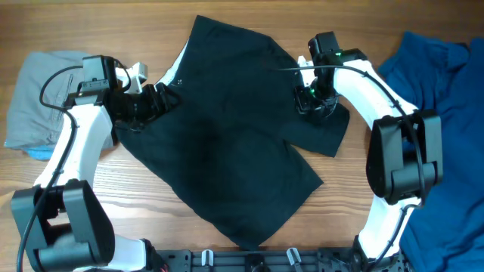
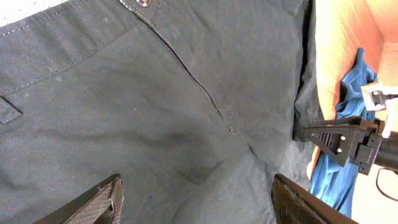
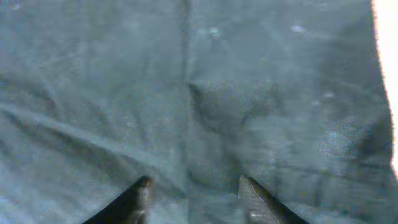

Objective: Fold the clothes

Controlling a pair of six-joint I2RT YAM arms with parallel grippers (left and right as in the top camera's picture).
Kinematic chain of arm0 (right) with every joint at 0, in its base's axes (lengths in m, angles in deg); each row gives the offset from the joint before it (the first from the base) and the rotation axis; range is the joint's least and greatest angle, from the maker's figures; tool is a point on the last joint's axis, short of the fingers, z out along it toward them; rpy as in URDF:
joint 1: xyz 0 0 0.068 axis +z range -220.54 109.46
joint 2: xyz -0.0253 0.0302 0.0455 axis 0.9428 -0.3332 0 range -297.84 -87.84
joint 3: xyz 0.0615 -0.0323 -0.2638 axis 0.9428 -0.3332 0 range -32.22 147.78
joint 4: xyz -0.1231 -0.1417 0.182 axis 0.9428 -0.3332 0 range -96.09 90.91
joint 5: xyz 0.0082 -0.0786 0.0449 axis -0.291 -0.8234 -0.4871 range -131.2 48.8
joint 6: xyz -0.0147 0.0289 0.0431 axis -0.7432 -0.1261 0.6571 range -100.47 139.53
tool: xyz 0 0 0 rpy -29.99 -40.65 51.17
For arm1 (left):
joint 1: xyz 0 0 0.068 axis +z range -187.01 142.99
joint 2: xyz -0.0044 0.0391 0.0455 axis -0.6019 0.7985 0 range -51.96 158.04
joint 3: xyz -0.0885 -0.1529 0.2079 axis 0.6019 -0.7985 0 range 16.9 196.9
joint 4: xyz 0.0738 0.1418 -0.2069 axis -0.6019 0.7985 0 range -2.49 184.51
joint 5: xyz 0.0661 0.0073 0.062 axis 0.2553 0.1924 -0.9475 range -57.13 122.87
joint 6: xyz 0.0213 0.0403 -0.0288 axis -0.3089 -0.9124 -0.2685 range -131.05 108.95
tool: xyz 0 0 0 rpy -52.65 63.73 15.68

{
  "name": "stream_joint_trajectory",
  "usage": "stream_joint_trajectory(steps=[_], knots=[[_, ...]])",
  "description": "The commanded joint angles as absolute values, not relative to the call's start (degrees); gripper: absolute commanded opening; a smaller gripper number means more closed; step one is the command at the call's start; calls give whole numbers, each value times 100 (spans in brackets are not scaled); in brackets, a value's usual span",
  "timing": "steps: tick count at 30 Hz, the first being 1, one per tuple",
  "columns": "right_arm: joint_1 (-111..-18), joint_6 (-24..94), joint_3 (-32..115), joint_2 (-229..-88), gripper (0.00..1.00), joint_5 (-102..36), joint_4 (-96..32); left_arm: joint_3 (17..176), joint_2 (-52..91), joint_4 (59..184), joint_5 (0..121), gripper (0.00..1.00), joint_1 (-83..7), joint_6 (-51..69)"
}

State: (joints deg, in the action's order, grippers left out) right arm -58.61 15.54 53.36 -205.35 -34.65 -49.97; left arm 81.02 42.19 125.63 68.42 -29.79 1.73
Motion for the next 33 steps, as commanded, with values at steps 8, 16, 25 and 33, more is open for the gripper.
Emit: stream_joint_trajectory(steps=[8,16,25,33], knots=[[-5804,1653,5295,-20826,45,-4224,-4953,8104,4145,12548,6947,79,-2987,138],[-5603,1154,5305,-20682,33,-3819,-5051,8104,4145,12546,6947,82,-2987,138],[-5571,1644,5257,-20690,14,-3887,-4848,8104,4145,12544,6944,84,-2987,136],[-6683,2219,6359,-20546,9,-4423,-3440,8104,4145,12544,6947,84,-2987,138]])
